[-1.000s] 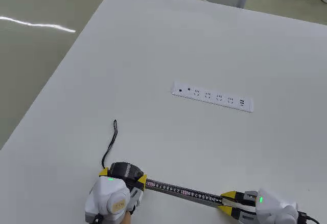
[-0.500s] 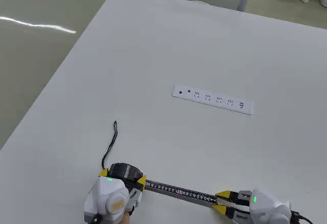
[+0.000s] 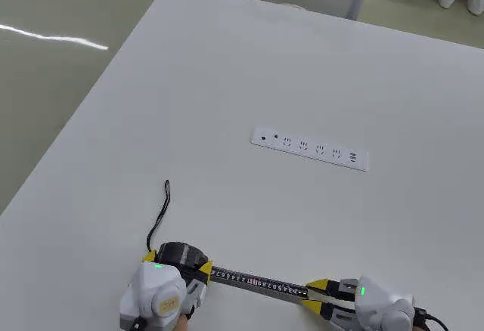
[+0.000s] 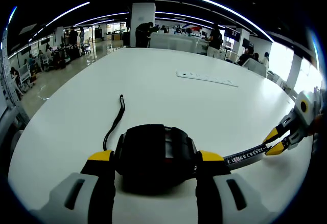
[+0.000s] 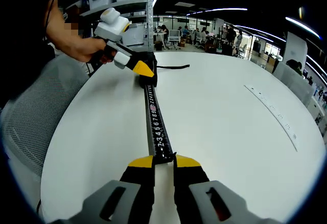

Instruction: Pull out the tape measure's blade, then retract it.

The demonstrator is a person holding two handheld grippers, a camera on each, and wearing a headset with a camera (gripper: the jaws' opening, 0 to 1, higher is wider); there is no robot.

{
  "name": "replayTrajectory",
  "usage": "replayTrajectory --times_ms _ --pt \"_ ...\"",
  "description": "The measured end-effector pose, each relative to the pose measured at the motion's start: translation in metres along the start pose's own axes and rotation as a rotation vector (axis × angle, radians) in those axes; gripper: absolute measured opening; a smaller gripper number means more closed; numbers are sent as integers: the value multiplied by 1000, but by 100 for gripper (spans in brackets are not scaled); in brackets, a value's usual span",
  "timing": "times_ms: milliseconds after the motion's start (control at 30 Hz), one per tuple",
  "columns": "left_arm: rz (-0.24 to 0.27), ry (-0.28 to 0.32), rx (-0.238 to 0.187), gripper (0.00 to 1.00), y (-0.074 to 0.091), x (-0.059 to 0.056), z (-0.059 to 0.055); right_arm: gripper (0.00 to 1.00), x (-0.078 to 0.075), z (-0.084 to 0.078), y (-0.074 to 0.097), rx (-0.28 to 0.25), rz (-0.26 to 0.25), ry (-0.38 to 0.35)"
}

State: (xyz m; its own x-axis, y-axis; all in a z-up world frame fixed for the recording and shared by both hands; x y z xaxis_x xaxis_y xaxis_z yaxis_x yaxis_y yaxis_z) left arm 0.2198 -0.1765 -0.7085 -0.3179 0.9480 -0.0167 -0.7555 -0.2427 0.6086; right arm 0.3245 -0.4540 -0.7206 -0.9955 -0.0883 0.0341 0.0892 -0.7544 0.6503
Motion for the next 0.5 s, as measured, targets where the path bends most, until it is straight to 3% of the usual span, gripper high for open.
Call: replayTrajectory --times_ms 500 --pt "-7 16 3 61 1 1 0 11 2 14 -13 -10 -9 12"
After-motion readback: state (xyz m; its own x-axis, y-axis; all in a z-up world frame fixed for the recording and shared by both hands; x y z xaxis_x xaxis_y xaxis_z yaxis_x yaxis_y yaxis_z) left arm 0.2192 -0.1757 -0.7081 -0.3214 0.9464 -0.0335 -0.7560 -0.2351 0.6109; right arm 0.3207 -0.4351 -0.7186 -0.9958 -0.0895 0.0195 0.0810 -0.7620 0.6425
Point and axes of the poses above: the centre of the closed fingertips' face, and the gripper's own axes: y roughly backward along the fingers, x roughly to its left, z roughly out of its top, the point moved 8 cm from there along y, roughly backward along the fingers, and after that the axes turned 4 degrees about z, right-handed, at the moved point
